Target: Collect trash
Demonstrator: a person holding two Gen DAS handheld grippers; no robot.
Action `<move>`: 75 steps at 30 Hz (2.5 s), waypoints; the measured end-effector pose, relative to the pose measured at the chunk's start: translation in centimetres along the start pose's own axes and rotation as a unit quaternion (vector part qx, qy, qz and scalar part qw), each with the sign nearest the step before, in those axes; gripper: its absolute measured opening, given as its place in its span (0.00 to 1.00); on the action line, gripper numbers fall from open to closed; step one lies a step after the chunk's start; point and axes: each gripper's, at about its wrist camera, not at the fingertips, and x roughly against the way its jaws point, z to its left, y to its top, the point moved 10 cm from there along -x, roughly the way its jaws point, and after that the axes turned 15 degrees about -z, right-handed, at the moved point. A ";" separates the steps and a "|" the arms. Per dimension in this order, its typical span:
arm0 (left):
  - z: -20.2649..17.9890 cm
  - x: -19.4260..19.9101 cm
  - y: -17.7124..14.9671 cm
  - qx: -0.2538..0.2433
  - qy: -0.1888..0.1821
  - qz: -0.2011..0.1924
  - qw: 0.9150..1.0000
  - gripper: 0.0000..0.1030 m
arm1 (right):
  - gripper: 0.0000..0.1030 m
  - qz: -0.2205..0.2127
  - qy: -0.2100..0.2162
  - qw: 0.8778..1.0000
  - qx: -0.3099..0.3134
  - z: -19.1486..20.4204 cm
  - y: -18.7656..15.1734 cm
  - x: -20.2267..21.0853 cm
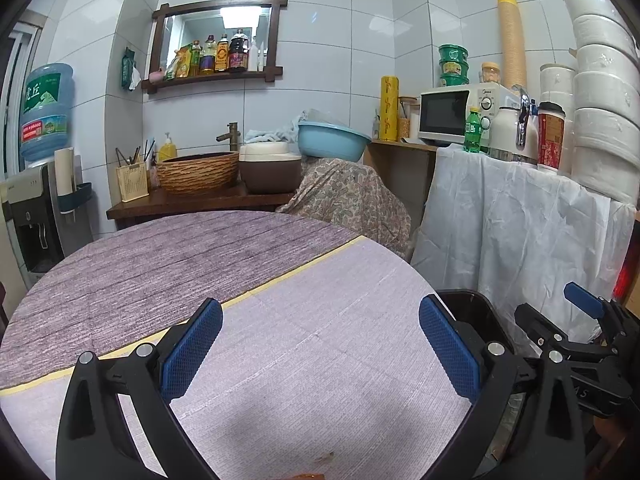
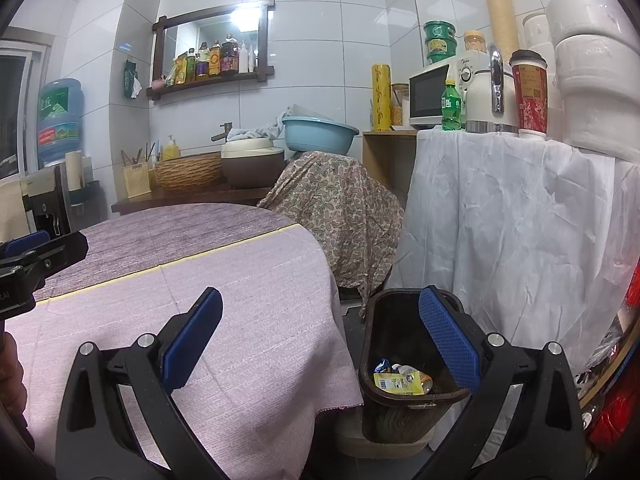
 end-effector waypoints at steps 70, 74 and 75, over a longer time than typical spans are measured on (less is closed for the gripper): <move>0.6 -0.4 -1.2 0.003 0.008 0.034 0.999 0.95 | 0.94 0.003 -0.001 1.000 -0.008 0.2 -0.1 0.2; 0.7 -0.5 -1.1 0.001 0.009 0.034 0.999 0.95 | 0.94 0.003 -0.002 1.000 -0.009 0.2 -0.1 0.2; 0.7 -0.4 -1.1 0.001 0.009 0.034 0.999 0.95 | 0.94 0.004 -0.001 1.000 -0.008 0.2 -0.1 0.2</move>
